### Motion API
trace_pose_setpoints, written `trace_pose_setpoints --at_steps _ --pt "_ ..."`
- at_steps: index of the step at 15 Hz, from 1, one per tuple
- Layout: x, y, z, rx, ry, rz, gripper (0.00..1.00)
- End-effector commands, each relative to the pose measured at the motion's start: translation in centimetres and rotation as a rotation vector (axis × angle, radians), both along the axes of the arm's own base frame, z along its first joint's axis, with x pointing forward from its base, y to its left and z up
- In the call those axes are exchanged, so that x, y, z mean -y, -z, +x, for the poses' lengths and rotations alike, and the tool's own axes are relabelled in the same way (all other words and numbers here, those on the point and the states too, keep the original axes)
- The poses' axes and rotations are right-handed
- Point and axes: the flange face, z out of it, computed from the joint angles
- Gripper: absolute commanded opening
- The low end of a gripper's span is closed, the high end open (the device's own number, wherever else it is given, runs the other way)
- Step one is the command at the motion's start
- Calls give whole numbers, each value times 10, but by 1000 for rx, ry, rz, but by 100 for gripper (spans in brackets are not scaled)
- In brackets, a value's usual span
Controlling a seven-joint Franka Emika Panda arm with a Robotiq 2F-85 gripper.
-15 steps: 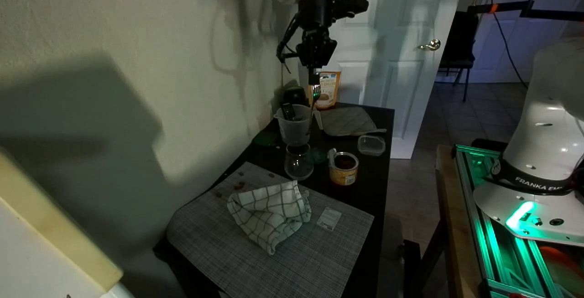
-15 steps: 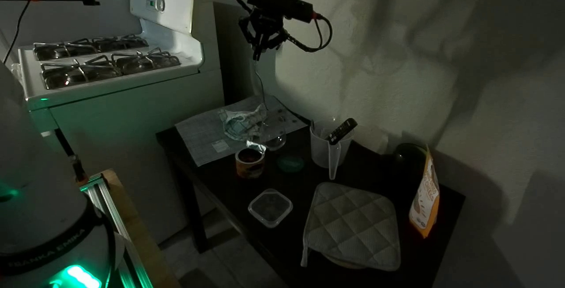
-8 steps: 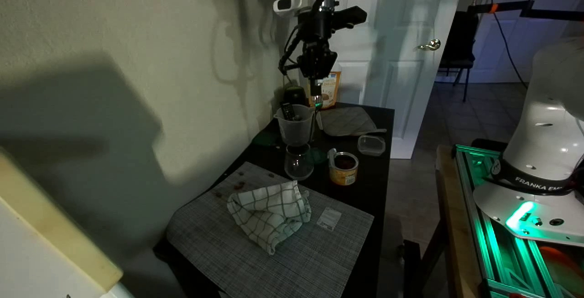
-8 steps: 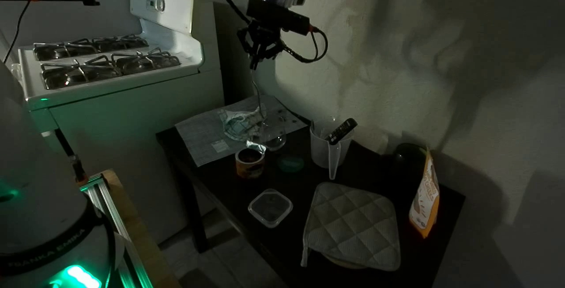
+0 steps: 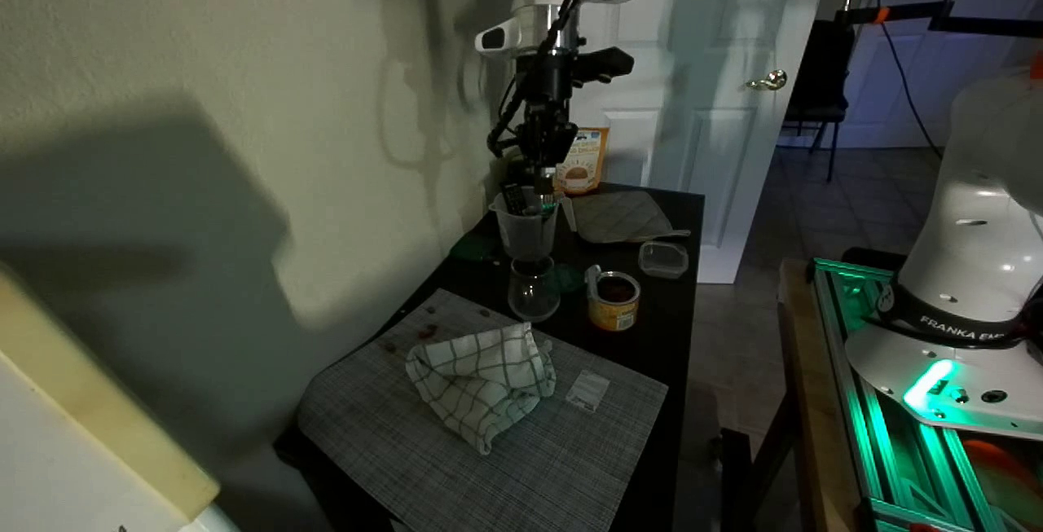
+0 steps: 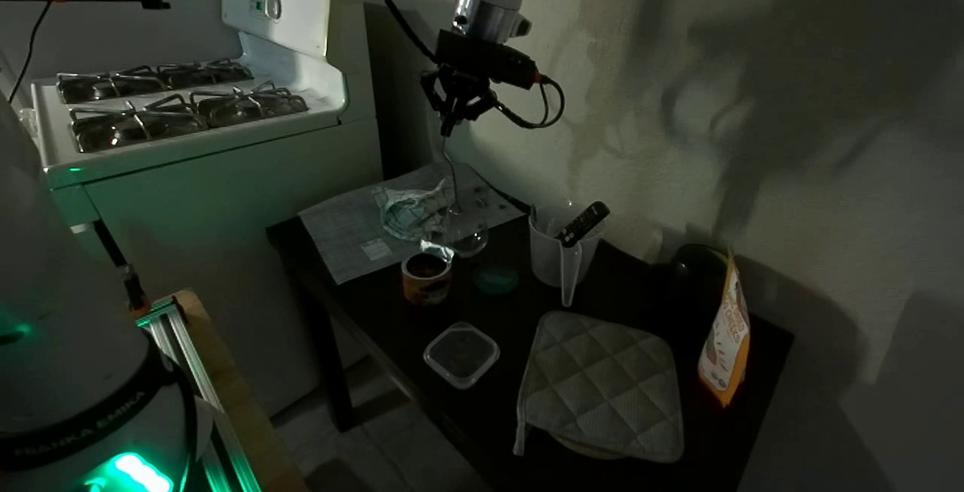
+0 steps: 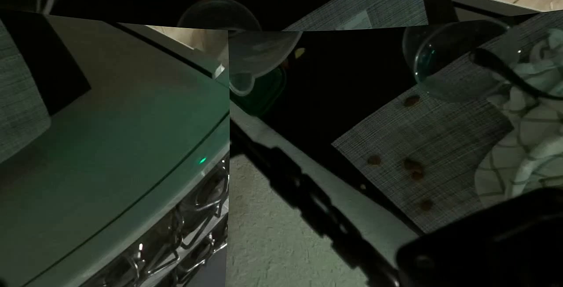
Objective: Put the spoon inside the glass
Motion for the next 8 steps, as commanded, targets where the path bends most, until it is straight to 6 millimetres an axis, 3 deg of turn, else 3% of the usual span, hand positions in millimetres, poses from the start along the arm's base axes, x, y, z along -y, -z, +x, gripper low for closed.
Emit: trace_pose_setpoints --at_steps 1,8 --pt "-2 20 17 11 28 19 1" --pt "-6 57 28 -50 36 -6 1"
